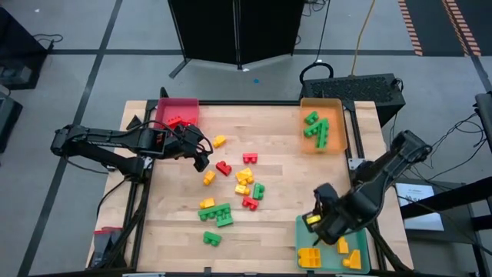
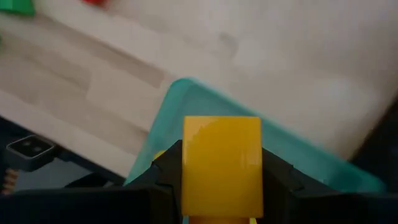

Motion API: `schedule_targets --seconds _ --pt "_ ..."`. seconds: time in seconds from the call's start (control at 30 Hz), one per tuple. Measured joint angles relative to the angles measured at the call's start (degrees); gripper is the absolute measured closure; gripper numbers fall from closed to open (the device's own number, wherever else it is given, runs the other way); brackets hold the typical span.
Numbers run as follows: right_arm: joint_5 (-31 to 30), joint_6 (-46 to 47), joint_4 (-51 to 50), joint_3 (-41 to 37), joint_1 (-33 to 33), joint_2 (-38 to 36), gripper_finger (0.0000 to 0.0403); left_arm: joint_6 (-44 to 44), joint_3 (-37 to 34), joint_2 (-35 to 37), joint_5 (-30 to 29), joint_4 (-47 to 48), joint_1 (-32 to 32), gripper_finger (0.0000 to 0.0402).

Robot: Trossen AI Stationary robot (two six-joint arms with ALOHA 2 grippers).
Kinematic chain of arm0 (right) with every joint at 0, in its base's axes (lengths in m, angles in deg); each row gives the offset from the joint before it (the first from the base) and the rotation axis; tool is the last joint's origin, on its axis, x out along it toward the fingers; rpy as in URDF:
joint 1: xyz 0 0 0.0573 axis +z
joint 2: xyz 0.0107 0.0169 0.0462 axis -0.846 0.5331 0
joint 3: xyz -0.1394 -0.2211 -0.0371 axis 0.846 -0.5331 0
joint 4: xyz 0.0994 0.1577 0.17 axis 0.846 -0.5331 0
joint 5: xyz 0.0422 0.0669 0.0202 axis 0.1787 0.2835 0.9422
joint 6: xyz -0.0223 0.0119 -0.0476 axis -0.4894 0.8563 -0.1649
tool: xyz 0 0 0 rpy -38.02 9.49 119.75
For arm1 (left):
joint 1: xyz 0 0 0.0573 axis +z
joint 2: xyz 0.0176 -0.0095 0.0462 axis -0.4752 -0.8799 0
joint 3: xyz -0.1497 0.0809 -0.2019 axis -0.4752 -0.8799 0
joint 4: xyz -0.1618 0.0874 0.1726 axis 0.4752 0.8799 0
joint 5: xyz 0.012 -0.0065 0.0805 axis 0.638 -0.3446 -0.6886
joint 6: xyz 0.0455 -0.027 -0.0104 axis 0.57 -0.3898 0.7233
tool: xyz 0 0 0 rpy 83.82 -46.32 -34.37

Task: Sort blocks
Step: Put the yellow game piece into the blue bin

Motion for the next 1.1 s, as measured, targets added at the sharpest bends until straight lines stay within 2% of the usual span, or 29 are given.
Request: schedule_targets --seconds 0.13,0.43,0.7,0.93,1.1 --pt "-0.2 3.3 10.0 -5.9 1.8 0.0 0.0291 0.0 0.0 0.0 0.0 0.0 0.0 0.0091" --pt "-0.3 3.0 31.7 -17.5 2.3 0.0 0.0291 -0.1 0.0 0.0 0.0 0.0 0.0 0.0091" --pt "0.4 3.8 31.1 -20.3 3.6 0.0 0.0287 -0.1 0.0 0.0 0.0 0.0 0.0 0.0091" --pt "1.4 2.5 31.1 -20.6 3.7 0.0 0.0165 -0.1 0.0 0.0 0.0 0.0 0.0 0.0091" --pt "1.2 1.3 31.9 -20.3 3.7 -0.1 0.0128 -0.1 0.0 0.0 0.0 0.0 0.0 0.0091"
